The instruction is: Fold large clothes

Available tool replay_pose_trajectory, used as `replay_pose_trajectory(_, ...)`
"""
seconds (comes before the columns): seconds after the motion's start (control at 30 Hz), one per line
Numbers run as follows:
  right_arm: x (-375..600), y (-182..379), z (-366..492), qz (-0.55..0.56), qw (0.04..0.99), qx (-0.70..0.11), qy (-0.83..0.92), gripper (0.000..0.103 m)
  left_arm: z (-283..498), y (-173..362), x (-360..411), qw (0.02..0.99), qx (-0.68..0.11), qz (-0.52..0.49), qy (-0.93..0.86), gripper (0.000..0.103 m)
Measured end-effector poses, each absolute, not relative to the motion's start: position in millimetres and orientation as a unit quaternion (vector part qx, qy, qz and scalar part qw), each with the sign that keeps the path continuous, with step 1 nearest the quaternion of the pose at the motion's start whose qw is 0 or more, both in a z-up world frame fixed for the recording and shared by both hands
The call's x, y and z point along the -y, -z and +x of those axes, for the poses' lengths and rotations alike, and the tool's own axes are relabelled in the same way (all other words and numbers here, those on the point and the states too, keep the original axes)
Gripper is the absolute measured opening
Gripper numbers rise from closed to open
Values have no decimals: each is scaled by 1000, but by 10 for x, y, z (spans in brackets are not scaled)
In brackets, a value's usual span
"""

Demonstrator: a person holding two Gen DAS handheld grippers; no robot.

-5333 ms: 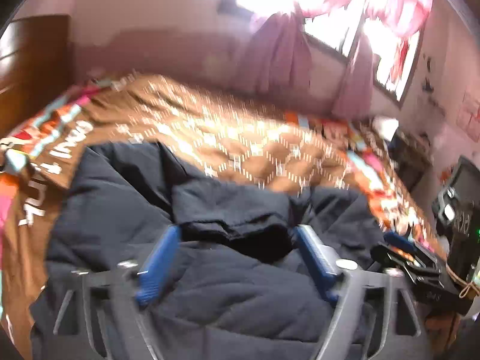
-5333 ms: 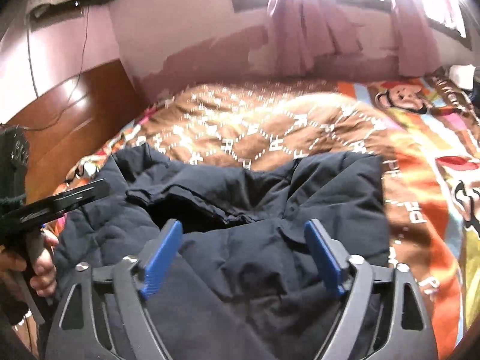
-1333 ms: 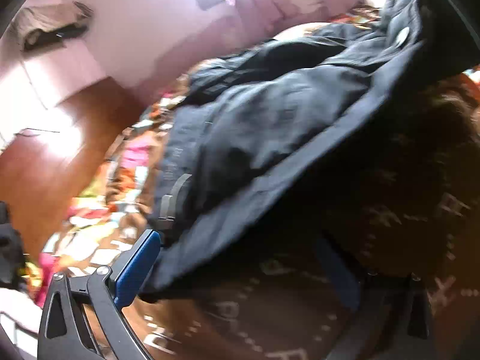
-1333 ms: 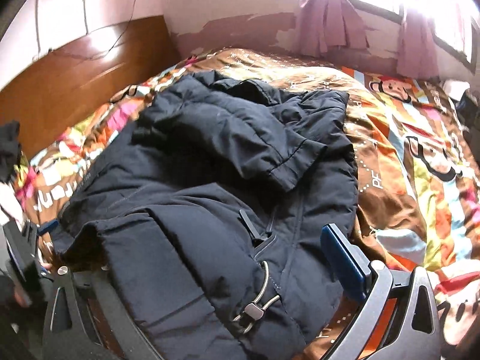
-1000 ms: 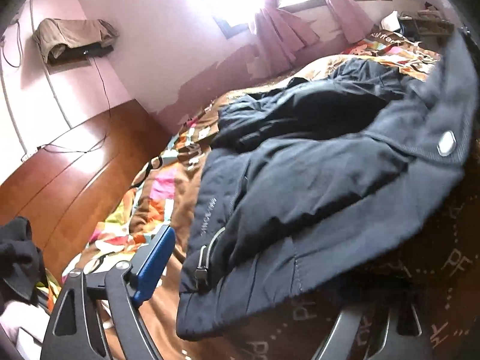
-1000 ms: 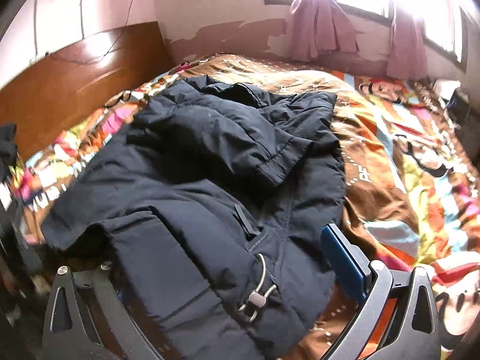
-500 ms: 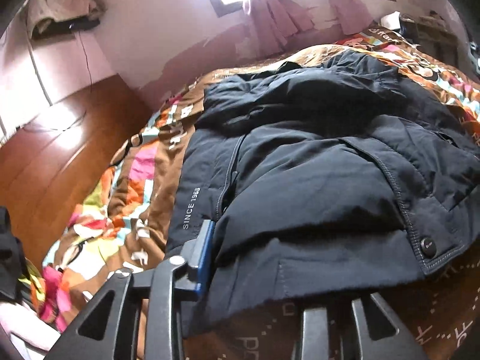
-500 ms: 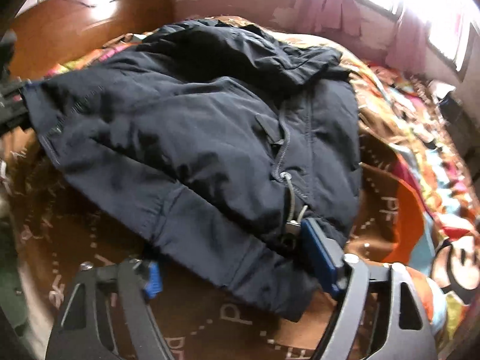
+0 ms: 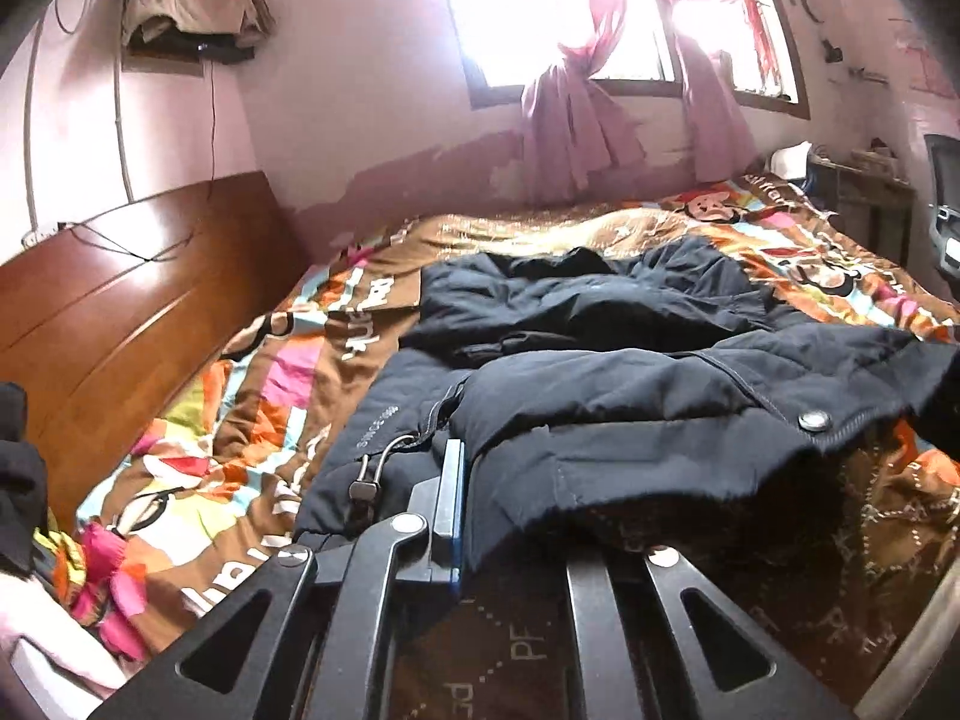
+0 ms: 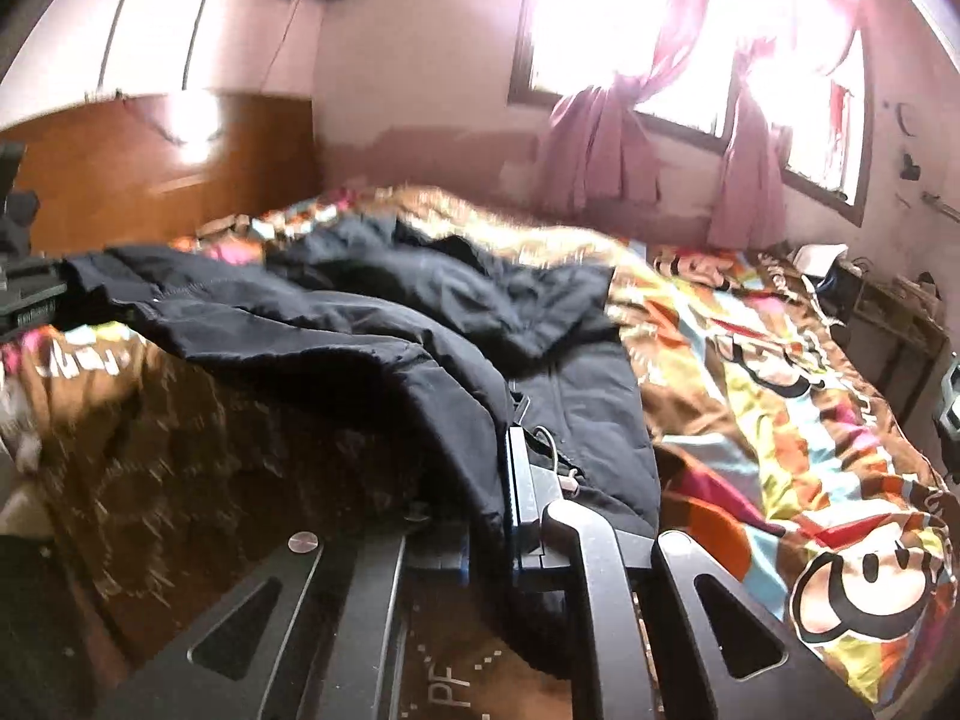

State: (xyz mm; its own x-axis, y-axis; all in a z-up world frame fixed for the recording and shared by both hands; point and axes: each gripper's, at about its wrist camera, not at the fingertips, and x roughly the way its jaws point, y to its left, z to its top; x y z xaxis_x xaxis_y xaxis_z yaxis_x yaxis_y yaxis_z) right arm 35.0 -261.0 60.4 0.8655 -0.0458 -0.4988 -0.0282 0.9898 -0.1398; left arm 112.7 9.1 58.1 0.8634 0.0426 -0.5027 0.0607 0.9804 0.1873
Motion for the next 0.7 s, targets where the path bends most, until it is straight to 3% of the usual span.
replay_pose_trajectory(0.43, 2784, -1068, -890, 24, 975, -205, -80, 7, -34, -910, -311, 969, -241, 45, 39, 7)
replay_pose_trajectory(0.7, 2770, -1516, -1312, 33, 984, -148, -92, 6, -242, -1362, -436, 970, -232, -2, 72, 6)
